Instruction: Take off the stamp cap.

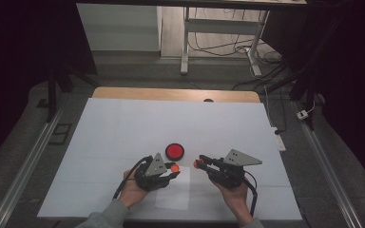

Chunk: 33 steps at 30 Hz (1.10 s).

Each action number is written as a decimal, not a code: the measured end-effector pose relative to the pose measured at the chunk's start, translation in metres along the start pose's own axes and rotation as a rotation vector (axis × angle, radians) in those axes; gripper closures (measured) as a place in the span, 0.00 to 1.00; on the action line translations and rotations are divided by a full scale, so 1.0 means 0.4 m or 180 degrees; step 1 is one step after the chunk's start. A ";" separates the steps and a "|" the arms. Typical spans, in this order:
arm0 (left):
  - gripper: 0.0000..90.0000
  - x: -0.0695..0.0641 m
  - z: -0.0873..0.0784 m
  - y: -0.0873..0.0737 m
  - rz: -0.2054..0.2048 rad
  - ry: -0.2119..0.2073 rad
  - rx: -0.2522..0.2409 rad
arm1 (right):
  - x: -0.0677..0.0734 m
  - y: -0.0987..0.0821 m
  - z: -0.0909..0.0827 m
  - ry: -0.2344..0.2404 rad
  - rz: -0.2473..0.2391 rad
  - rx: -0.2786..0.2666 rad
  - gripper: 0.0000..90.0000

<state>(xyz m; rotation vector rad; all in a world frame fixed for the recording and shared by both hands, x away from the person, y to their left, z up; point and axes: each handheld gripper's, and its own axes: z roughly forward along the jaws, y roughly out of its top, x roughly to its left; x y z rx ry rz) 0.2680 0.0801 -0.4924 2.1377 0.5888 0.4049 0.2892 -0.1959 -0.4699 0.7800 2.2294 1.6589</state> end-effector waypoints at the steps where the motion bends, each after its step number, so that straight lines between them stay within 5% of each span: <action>1: 0.72 0.002 -0.008 -0.004 -0.0021 0.0001 -0.0005 | -0.001 0.000 -0.001 -0.0002 -0.0002 0.0003 0.81; 26: 0.72 0.054 -0.236 -0.165 -0.0560 0.0345 -0.0150 | -0.014 -0.004 -0.012 -0.0166 -0.0110 0.0064 0.81; 33: 0.72 0.068 -0.272 -0.209 -0.0677 0.0439 -0.0110 | -0.016 -0.007 -0.012 -0.0216 -0.0147 0.0088 0.81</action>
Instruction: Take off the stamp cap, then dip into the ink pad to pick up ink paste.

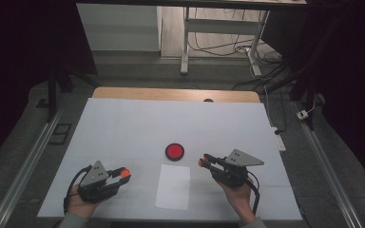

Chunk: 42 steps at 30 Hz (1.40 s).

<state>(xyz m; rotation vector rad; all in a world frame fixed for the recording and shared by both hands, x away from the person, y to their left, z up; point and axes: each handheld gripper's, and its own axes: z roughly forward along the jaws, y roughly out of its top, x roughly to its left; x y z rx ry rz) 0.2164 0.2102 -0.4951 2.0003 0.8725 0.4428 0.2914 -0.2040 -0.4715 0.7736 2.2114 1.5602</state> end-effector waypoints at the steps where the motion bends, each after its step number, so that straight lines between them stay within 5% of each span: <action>1: 0.72 0.003 -0.002 -0.002 -0.0015 0.0004 -0.0005 | 0.000 0.000 0.000 -0.0004 -0.0005 0.0003 0.81; 25: 0.72 0.015 0.010 -0.011 -0.0090 -0.0024 0.0033 | -0.002 0.003 0.000 -0.0023 -0.0029 -0.0032 0.81; 42: 0.72 0.013 0.014 -0.010 -0.0071 -0.0034 0.0036 | -0.018 0.045 0.076 0.0004 -0.0069 -0.0019 0.81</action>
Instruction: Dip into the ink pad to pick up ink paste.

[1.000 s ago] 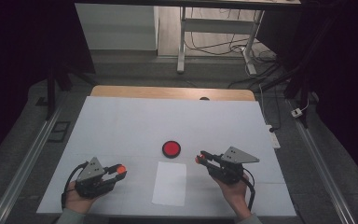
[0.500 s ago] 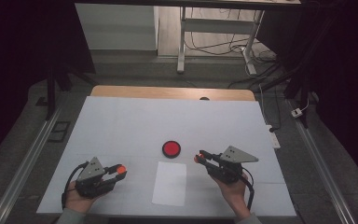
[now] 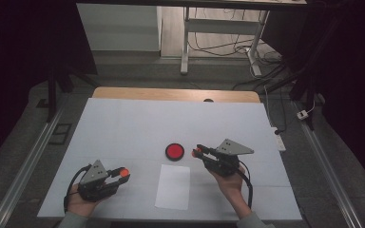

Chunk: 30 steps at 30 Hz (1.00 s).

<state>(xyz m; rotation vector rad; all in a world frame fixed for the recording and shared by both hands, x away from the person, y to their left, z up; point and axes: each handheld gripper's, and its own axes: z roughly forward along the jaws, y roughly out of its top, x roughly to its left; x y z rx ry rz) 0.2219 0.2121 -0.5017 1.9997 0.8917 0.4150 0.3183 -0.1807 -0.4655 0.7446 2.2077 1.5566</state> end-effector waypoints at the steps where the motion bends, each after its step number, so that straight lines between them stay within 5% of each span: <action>1: 0.72 0.000 0.000 0.000 0.0001 -0.0002 0.0000 | -0.001 0.001 0.007 0.0000 -0.0002 0.0020 0.81; 15: 0.72 -0.003 0.005 0.002 0.0023 -0.0009 0.0021 | -0.005 -0.008 0.132 0.0162 0.0038 0.0274 0.81; 30: 0.72 -0.002 0.007 0.000 0.0007 0.0000 0.0032 | -0.008 -0.014 0.230 0.0153 -0.0008 0.0445 0.81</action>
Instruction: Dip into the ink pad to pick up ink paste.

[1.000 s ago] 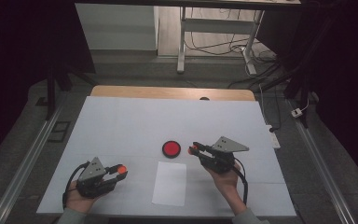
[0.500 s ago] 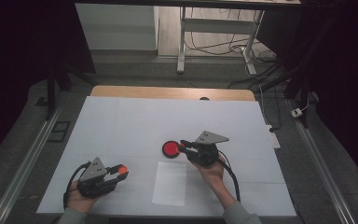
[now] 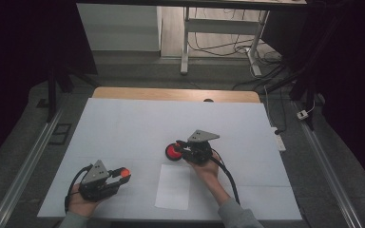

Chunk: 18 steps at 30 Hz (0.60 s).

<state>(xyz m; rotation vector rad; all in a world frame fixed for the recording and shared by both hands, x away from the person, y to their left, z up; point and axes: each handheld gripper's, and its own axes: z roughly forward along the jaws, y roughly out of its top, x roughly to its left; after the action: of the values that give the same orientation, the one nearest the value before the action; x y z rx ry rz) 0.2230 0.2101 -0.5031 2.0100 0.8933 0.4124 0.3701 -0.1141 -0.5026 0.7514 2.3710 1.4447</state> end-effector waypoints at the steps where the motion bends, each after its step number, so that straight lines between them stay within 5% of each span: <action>1: 0.72 0.001 0.000 0.000 -0.0001 0.0003 0.0003 | 0.000 -0.001 0.004 0.0004 0.0002 0.0005 0.81; 18: 0.72 0.008 0.002 -0.004 -0.0041 0.0004 0.0036 | -0.006 -0.009 0.039 -0.0058 -0.0069 0.0122 0.81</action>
<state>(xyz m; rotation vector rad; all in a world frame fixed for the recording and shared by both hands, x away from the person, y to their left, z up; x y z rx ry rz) 0.2250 0.2123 -0.5050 2.0133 0.9108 0.4022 0.3785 -0.1054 -0.5131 0.7430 2.3921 1.3816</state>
